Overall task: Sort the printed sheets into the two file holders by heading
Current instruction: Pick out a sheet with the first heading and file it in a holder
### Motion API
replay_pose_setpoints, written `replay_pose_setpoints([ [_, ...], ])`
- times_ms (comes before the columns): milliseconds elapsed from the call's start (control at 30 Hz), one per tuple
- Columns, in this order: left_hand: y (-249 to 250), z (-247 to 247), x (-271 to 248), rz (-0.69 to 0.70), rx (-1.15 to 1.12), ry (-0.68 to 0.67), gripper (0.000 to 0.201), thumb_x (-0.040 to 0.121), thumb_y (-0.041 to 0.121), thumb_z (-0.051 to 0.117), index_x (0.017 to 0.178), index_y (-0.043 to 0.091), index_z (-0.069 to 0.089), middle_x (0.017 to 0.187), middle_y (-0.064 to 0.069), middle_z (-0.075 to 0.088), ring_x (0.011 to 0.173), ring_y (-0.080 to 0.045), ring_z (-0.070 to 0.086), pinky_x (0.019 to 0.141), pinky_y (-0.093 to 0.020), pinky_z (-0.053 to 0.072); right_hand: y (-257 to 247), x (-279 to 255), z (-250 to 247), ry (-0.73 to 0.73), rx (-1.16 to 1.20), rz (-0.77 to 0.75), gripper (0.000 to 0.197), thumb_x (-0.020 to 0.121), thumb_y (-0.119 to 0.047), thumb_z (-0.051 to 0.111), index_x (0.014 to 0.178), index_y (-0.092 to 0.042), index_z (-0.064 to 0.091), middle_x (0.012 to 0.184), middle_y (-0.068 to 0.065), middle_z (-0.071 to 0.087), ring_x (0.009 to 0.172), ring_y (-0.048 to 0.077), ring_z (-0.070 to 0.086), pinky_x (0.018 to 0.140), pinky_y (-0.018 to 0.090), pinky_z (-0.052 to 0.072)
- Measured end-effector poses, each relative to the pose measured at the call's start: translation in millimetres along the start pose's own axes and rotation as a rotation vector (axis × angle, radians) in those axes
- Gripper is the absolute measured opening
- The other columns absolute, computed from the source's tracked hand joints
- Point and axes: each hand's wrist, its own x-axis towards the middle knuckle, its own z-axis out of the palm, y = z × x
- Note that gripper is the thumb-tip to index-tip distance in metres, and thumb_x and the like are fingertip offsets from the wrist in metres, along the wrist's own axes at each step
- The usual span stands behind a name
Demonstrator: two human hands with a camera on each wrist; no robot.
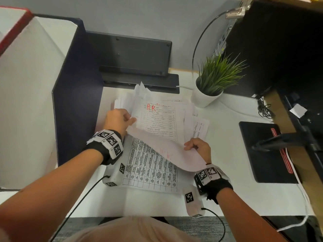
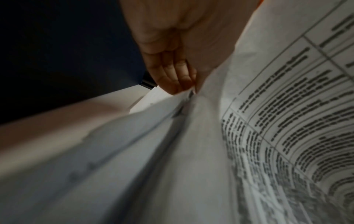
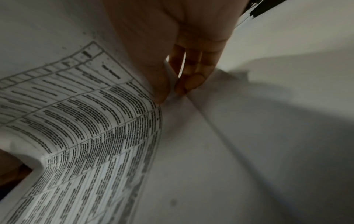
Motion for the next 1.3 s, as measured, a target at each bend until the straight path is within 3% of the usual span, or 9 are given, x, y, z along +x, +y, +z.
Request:
replay_pose_setpoints([
  [133, -2, 0, -9, 0.147, 0.067, 0.016, 0.03, 0.091, 0.018, 0.056, 0.064, 0.006, 0.054, 0.067, -0.007, 0.055, 0.065, -0.022, 0.053, 0.056, -0.026, 0.041, 1, 0, 0, 0.004, -0.012, 0.037, 0.016, 0.048, -0.005, 0.054, 0.035, -0.015, 0.054, 0.075, 0.008, 0.054, 0.077, 0.026, 0.05, 0.077, 0.037, 0.043],
  [267, 4, 0, -30, 0.45, -0.17, 0.039, 0.022, 0.086, -0.006, 0.054, 0.097, 0.004, 0.071, 0.106, -0.006, 0.06, 0.102, -0.017, 0.053, 0.09, -0.023, 0.044, 1, 6, -4, 0.027, 0.0, 0.082, 0.032, 0.06, 0.005, 0.052, 0.034, -0.013, 0.049, 0.07, 0.007, 0.054, 0.073, 0.023, 0.052, 0.076, 0.032, 0.047],
  [400, 15, 2, -43, 0.306, -0.51, 0.013, 0.036, 0.079, -0.017, 0.05, 0.064, 0.012, 0.064, 0.091, 0.0, 0.065, 0.091, -0.013, 0.058, 0.077, -0.013, 0.045, -5, 1, -5, 0.004, -0.069, -0.02, 0.056, 0.067, 0.024, 0.05, 0.033, -0.019, 0.052, 0.043, -0.013, 0.055, 0.043, -0.007, 0.05, 0.047, 0.004, 0.038],
  [633, 20, -5, -28, 0.037, -0.859, -0.13, 0.035, 0.085, -0.01, 0.039, 0.063, 0.014, 0.054, 0.083, -0.001, 0.064, 0.081, -0.015, 0.057, 0.064, -0.017, 0.045, -13, -1, -1, 0.045, 0.119, -0.101, 0.029, 0.087, 0.004, 0.054, 0.097, -0.022, 0.051, 0.072, 0.005, 0.054, 0.059, 0.012, 0.052, 0.055, 0.018, 0.047],
  [767, 22, -6, -19, -0.015, -0.81, -0.169, 0.032, 0.096, 0.01, 0.039, 0.08, 0.027, 0.061, 0.091, 0.01, 0.064, 0.094, -0.022, 0.057, 0.075, -0.028, 0.044, -15, 2, -3, 0.062, -0.511, -0.212, 0.032, 0.073, -0.015, 0.078, 0.097, -0.016, 0.058, 0.076, -0.008, 0.058, 0.067, 0.004, 0.054, 0.064, 0.022, 0.042],
  [833, 23, -7, -18, -0.102, -0.904, -0.286, 0.036, 0.099, 0.04, 0.032, 0.088, 0.029, 0.064, 0.089, 0.009, 0.072, 0.089, -0.016, 0.068, 0.073, -0.027, 0.049, -19, 4, -2, 0.105, -0.577, -0.24, 0.03, 0.078, -0.028, 0.074, 0.078, -0.002, 0.059, 0.072, 0.007, 0.056, 0.066, 0.019, 0.052, 0.061, 0.029, 0.043],
  [933, 22, -7, -20, -0.17, -0.915, -0.418, 0.057, 0.087, 0.066, 0.025, 0.095, 0.027, 0.065, 0.09, 0.007, 0.074, 0.086, -0.009, 0.07, 0.079, -0.032, 0.055, -27, 1, 2, 0.115, -0.502, -0.341, 0.031, 0.088, -0.027, 0.061, 0.104, 0.001, 0.062, 0.099, 0.009, 0.06, 0.087, 0.018, 0.053, 0.073, 0.022, 0.047],
  [1033, 27, -6, -33, 0.017, -0.575, -0.34, 0.036, 0.082, 0.038, 0.062, 0.113, 0.02, 0.06, 0.112, 0.005, 0.066, 0.103, -0.011, 0.063, 0.096, -0.037, 0.048, -36, -9, 9, 0.079, -0.295, -0.362, 0.034, 0.095, -0.017, 0.051, 0.128, -0.01, 0.051, 0.111, -0.01, 0.054, 0.102, 0.005, 0.05, 0.067, -0.008, 0.036],
  [1300, 69, -33, -48, 0.353, -0.658, 0.146, 0.039, 0.082, 0.013, 0.069, 0.119, 0.013, 0.056, 0.108, 0.013, 0.063, 0.098, 0.008, 0.06, 0.081, -0.006, 0.047, -95, -47, 26, 0.033, -0.016, -0.683, 0.03, 0.092, -0.013, 0.056, 0.121, -0.017, 0.052, 0.111, -0.017, 0.061, 0.105, -0.01, 0.058, 0.085, 0.007, 0.047],
])
